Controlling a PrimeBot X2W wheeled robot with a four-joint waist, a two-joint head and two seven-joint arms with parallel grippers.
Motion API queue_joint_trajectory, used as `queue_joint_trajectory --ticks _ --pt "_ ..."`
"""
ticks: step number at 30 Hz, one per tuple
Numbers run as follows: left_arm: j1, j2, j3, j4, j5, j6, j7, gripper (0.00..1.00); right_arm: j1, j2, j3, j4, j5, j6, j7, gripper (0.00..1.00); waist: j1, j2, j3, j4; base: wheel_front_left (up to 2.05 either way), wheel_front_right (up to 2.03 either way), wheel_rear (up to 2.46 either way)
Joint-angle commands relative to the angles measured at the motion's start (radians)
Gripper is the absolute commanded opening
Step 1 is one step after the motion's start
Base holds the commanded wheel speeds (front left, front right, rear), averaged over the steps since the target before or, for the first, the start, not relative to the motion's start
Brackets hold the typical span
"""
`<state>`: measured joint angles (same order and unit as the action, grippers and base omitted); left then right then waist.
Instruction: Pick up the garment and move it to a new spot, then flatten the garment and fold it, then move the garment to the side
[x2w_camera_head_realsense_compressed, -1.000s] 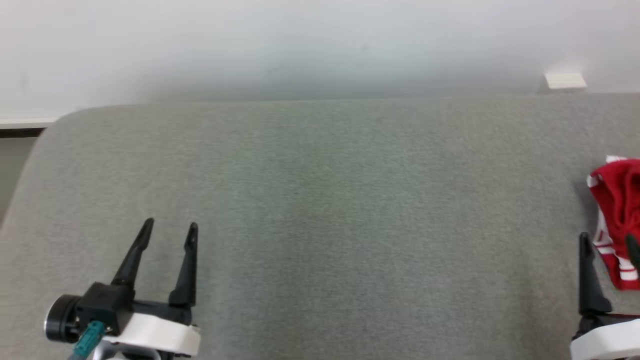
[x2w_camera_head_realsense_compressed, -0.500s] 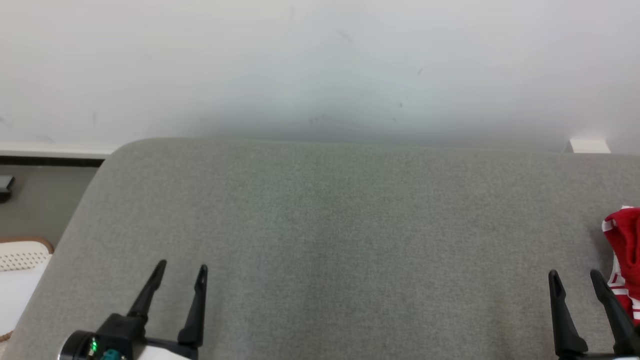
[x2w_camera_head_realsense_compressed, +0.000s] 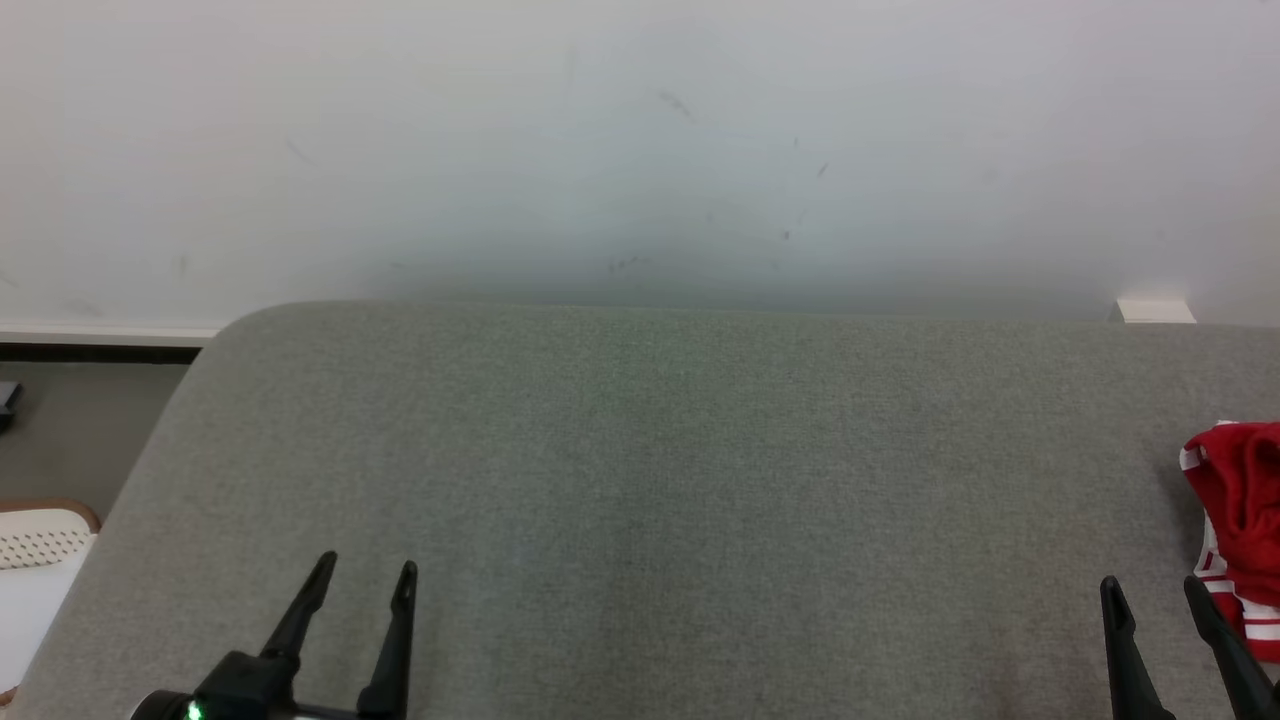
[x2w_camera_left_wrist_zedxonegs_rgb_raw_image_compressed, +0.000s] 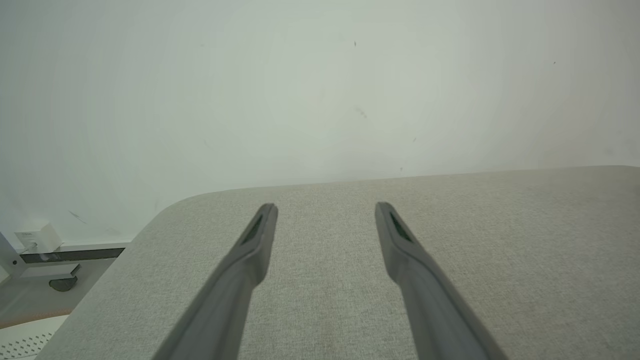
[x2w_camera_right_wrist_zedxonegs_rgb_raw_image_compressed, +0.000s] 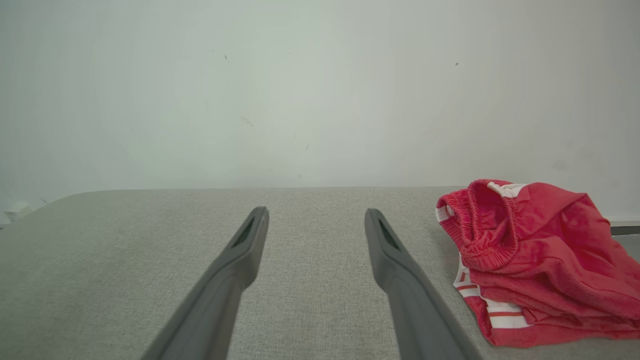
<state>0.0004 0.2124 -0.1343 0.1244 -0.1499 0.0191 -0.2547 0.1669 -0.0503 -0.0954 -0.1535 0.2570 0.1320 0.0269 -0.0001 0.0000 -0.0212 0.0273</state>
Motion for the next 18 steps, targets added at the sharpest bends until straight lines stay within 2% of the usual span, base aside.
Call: queue_joint_trajectory --ticks 1,17,18 --pt "0.006 0.009 0.001 0.003 -0.009 0.003 0.004 1.0 0.007 -0.001 -0.001 -0.004 0.007 -0.003 0.001 1.0 0.0001 0.0 0.001 -0.001 0.0 0.0 0.0" --pt "-0.017 0.019 -0.014 0.016 -0.02 0.007 0.003 1.0 -0.007 -0.001 -0.001 0.016 -0.003 -0.003 -0.002 1.0 0.0001 0.0 0.004 -0.001 0.0 0.0 0.0" --pt "-0.011 0.012 -0.015 0.014 -0.007 0.004 0.006 0.0 -0.002 0.0 0.0 0.014 -0.002 0.0 0.001 0.0 0.0001 0.0 0.004 -0.001 0.0 0.0 0.0"
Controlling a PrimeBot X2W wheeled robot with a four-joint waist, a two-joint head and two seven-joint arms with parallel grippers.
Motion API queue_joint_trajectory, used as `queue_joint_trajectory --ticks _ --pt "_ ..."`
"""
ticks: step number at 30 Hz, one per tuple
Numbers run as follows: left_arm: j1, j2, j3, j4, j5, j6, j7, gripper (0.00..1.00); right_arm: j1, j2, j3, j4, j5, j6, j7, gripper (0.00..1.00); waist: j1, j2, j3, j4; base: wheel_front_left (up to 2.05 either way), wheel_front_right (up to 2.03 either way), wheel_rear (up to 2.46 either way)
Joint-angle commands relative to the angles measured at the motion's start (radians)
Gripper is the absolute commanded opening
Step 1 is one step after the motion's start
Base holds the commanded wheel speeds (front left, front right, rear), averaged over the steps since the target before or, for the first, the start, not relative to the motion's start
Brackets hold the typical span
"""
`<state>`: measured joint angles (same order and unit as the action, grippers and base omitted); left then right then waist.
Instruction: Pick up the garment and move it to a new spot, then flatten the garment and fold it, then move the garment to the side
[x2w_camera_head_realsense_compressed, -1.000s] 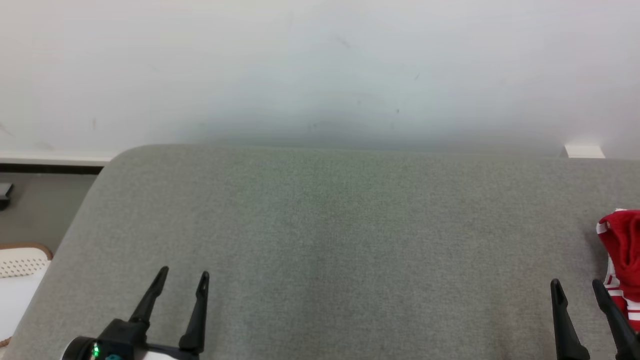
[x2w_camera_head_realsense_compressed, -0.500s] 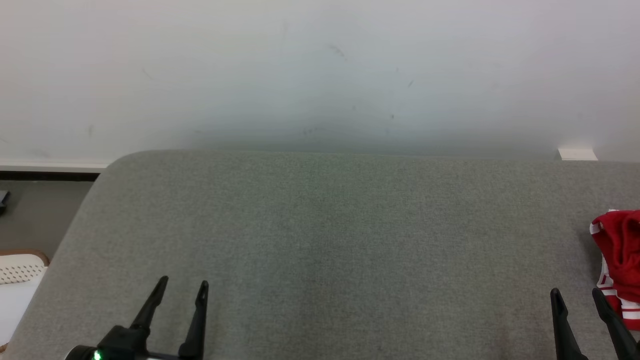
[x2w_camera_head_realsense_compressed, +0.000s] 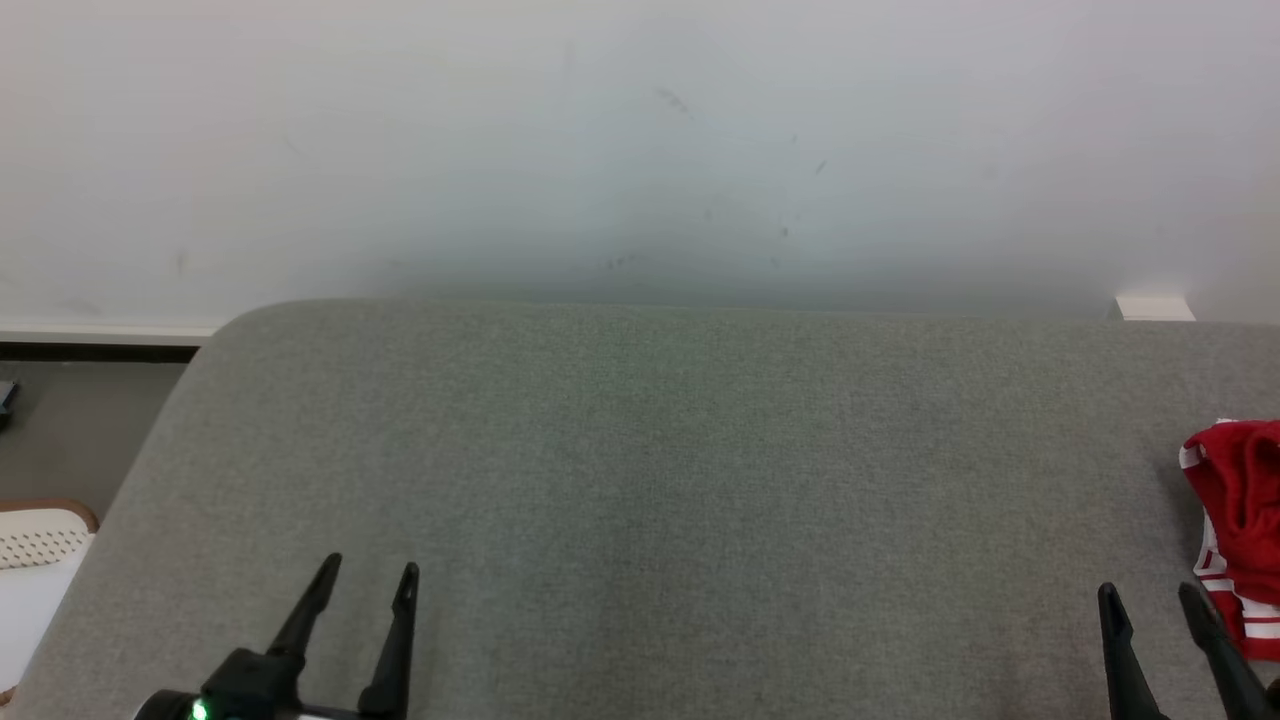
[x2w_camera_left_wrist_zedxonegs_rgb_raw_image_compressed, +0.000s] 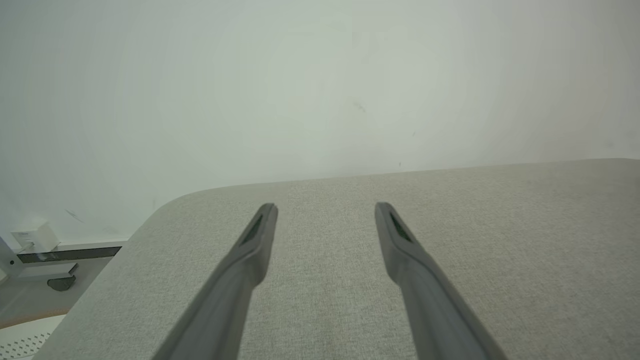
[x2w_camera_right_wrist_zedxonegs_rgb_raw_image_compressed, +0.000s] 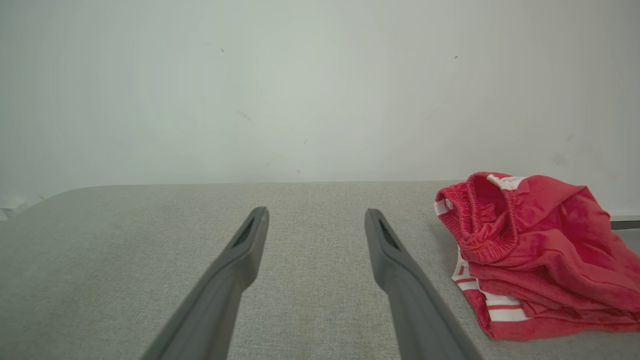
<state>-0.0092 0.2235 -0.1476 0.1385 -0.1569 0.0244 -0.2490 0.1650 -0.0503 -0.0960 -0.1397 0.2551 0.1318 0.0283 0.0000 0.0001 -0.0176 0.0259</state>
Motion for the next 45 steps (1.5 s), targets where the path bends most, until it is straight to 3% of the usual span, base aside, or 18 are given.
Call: queue_joint_trajectory --ticks 1,4,22,45 --pt "-0.001 -0.001 -0.002 0.005 -0.001 -0.002 0.001 0.0 0.0 0.001 0.0 0.006 0.001 0.0 0.0 0.0 0.0 -0.0001 0.0 0.0 0.0 0.0 0.0" --pt "0.002 -0.009 0.001 0.02 -0.013 -0.004 0.007 0.0 0.001 0.003 0.003 0.021 0.013 0.0 0.0 0.0 0.0 -0.0001 0.0 0.0 0.0 0.0 0.0" --pt "-0.027 -0.047 0.064 0.04 -0.355 -0.039 0.092 0.0 -0.068 -0.008 0.009 0.107 0.342 0.0 0.012 0.0 0.0 -0.0001 0.003 -0.004 0.0 0.0 0.0" --pt "-0.053 -0.086 0.126 0.056 -0.696 -0.071 0.176 0.0 -0.137 -0.017 0.015 0.194 0.67 -0.001 0.023 0.0 0.0 -0.0001 0.006 -0.009 0.0 0.0 0.0"
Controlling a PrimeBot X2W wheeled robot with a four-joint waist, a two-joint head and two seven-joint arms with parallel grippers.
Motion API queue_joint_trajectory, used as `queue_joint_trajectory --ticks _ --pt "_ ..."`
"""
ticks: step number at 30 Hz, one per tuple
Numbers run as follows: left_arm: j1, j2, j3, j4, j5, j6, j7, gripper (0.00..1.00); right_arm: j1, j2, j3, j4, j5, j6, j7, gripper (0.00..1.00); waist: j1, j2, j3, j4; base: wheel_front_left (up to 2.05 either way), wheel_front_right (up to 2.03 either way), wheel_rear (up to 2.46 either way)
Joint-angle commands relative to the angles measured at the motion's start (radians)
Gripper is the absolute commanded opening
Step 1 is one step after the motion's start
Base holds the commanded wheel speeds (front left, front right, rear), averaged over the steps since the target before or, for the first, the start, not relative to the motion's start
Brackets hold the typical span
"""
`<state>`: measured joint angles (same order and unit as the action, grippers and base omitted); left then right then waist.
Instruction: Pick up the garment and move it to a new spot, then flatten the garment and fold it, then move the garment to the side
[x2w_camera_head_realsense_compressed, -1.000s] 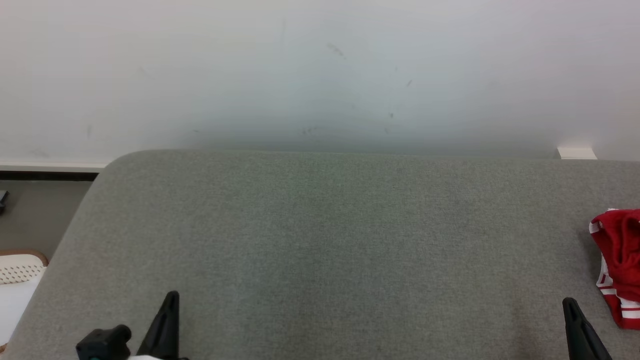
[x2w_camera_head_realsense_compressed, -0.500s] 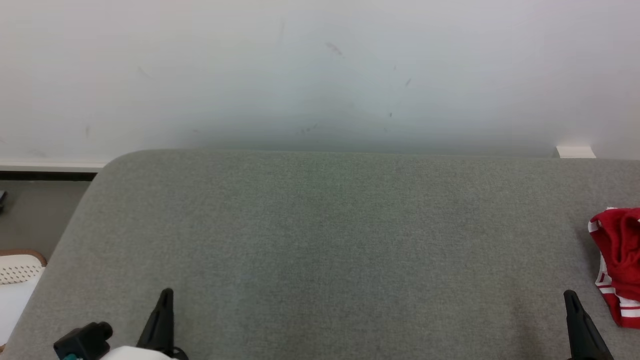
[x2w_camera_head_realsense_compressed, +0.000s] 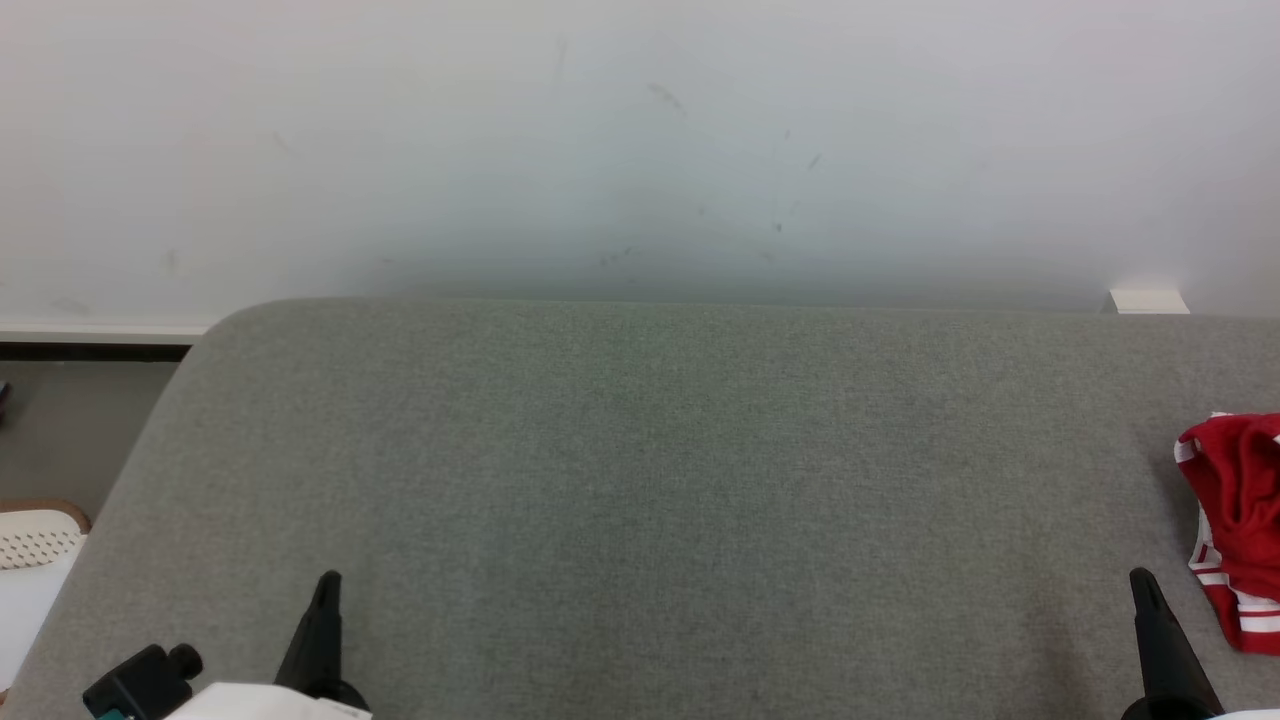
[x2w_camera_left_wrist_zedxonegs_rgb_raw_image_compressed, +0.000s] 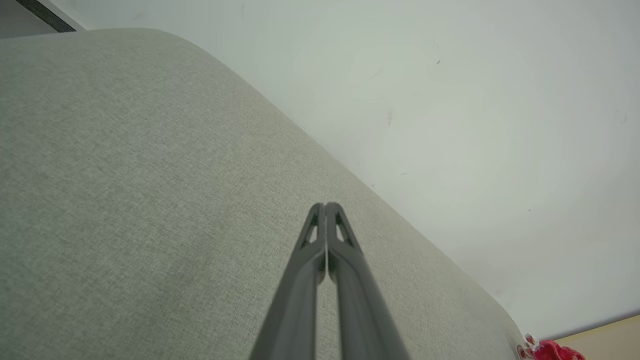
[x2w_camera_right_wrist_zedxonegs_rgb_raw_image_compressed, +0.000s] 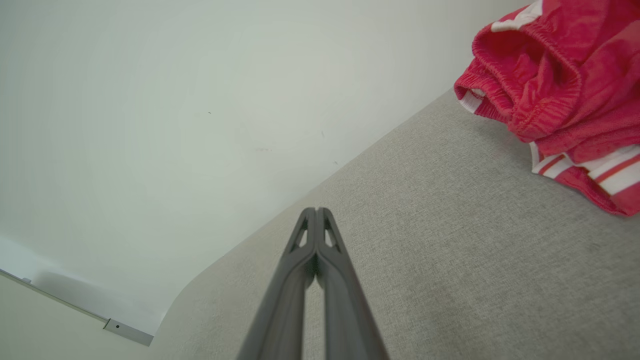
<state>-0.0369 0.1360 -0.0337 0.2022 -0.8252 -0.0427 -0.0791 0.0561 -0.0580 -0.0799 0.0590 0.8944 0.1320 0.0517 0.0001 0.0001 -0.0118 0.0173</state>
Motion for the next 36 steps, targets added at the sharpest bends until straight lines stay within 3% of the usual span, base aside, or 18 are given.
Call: queue_joint_trajectory --ticks 1,36 --pt "-0.026 0.0 0.014 -0.007 -0.041 -0.006 0.009 0.0 -0.031 -0.01 -0.001 -0.001 0.043 -0.001 0.0 0.0 -0.0001 -0.0001 0.0 0.0 0.0 0.0 0.0" --pt "-0.056 -0.044 0.086 0.016 -0.428 -0.044 0.105 0.0 -0.107 -0.02 0.004 0.098 0.411 -0.001 0.015 0.0 -0.0001 -0.0001 0.005 -0.008 0.0 0.0 0.0"
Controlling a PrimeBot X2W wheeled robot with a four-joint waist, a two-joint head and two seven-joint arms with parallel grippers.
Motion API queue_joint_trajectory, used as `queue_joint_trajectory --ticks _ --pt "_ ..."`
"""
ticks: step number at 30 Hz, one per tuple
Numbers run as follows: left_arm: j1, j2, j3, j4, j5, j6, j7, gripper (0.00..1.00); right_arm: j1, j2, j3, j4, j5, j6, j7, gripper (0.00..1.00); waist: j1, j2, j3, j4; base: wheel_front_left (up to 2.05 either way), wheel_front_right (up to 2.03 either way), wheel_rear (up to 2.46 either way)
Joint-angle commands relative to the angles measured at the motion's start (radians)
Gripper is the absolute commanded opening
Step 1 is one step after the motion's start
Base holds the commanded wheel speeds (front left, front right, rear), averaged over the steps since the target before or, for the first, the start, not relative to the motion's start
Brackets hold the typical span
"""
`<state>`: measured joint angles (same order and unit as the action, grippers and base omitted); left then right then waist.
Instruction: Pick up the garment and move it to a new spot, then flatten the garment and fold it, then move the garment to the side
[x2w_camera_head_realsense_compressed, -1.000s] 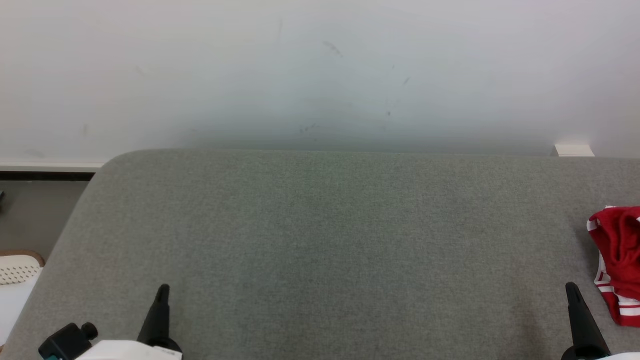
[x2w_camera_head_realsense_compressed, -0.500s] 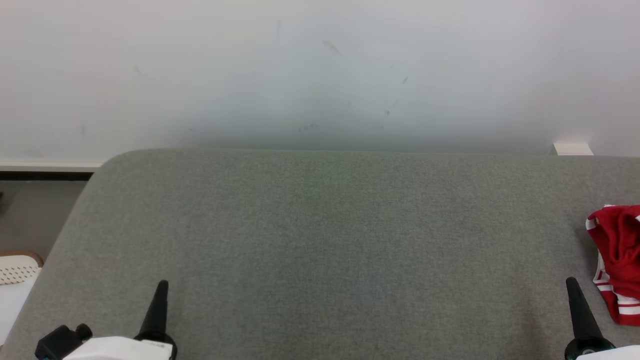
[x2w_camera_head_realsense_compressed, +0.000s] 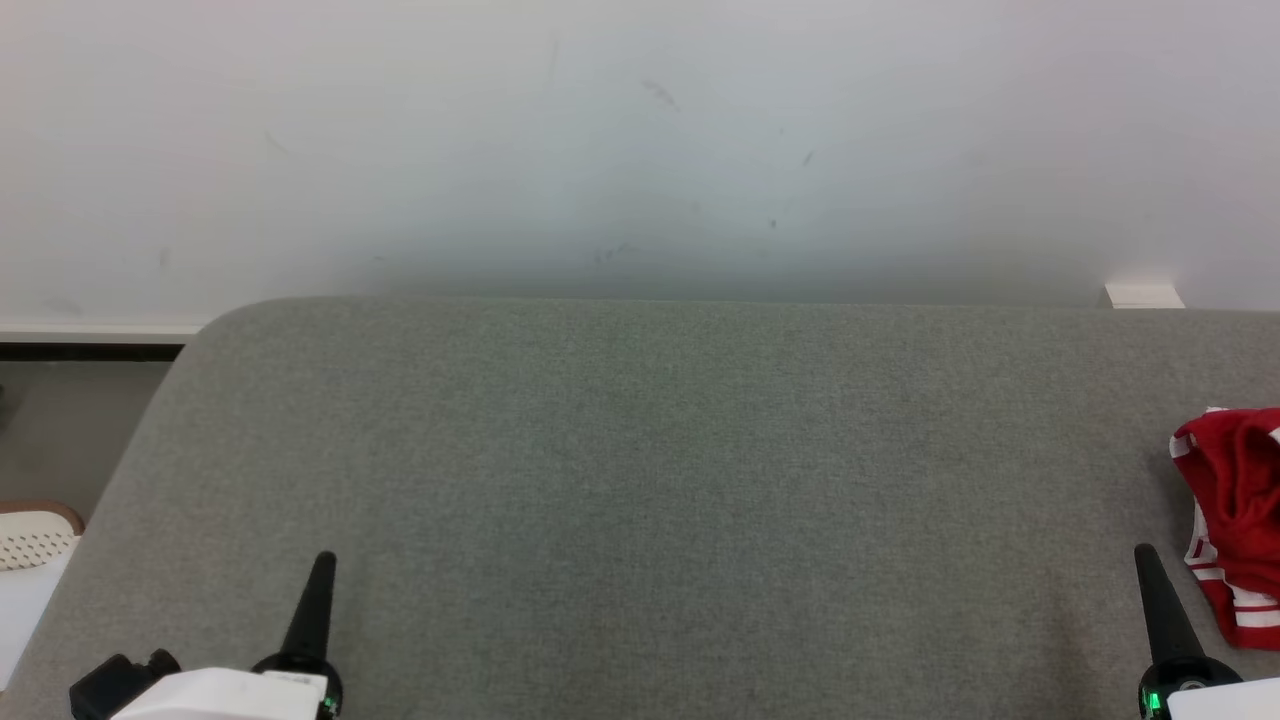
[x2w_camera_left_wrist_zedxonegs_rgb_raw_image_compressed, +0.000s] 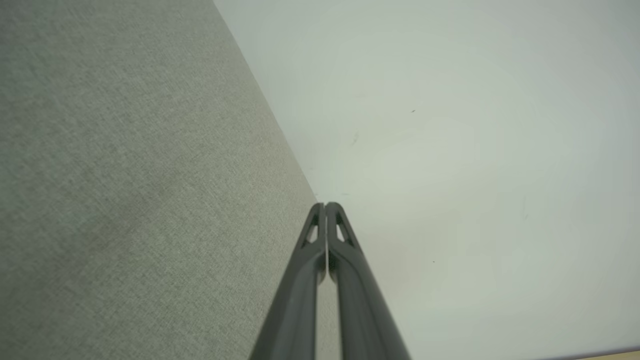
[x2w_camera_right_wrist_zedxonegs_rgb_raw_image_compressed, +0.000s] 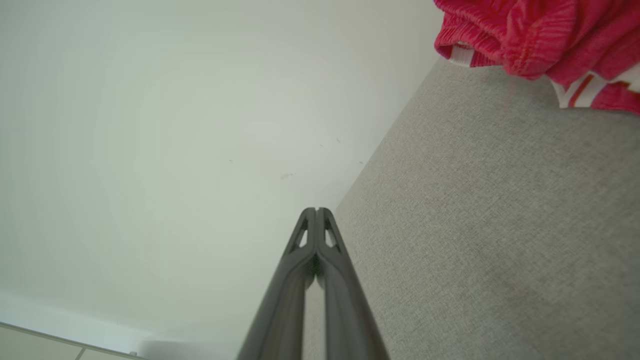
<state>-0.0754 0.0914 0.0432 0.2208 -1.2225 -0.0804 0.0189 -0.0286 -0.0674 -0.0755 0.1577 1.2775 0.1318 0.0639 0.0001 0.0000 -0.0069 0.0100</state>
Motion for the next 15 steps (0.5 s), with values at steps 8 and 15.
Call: queue_joint_trajectory --ticks 8,15 --pt "-0.022 -0.006 0.021 0.001 -0.095 -0.014 0.024 0.0 -0.036 -0.012 0.0 0.017 0.088 -0.001 0.007 0.0 -0.0001 0.0 0.001 -0.002 0.0 0.0 0.0" --pt "-0.028 -0.014 0.032 0.005 -0.155 -0.02 0.039 0.0 -0.046 -0.013 0.0 0.032 0.146 -0.001 0.008 0.0 -0.0001 0.0 0.002 -0.003 0.0 0.0 0.0"
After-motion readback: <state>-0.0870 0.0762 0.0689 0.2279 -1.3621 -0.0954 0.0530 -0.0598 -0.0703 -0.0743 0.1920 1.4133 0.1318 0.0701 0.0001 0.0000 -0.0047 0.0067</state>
